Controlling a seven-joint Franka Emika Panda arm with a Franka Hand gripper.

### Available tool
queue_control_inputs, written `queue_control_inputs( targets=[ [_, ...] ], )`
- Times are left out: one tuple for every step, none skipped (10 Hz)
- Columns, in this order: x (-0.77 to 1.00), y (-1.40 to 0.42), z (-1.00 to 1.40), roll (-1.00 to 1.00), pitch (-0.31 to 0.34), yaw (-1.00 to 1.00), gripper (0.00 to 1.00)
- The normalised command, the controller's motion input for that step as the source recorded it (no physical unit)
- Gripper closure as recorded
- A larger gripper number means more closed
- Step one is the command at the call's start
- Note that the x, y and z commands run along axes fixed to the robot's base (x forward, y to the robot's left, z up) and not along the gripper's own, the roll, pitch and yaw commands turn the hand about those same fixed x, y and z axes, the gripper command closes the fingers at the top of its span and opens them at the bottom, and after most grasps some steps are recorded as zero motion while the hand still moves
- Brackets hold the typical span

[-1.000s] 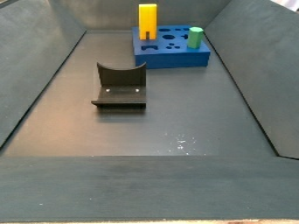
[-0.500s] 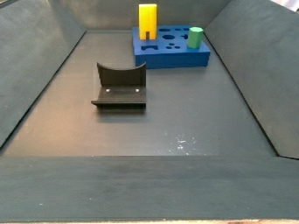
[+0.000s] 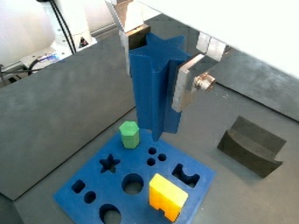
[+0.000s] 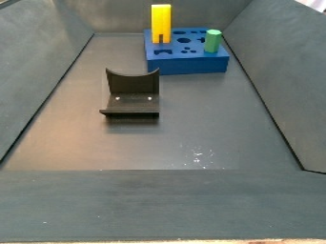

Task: Pick up the star object. Move up. Place the star object on the fixture. Regrasp the star object. Move to above the board. Insert the star object.
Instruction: Insert the star object.

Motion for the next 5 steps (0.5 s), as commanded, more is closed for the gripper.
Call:
queue_control_inputs(
  targets=[
    [-0.05, 0.03, -0.13, 0.08, 0.017, -0.04, 1.00],
    [-0.15, 0.05, -0.11, 0.07, 0.000, -0.11, 1.00],
    [-0.26, 0.02, -0.18, 0.00, 0.000, -0.07, 1.00],
    [-0.40, 0.03, -0.28, -0.01, -0.061, 0.00, 1.00],
    [-0.44, 0.00, -0.26, -0.05, -0.083, 0.00, 1.00]
  ],
)
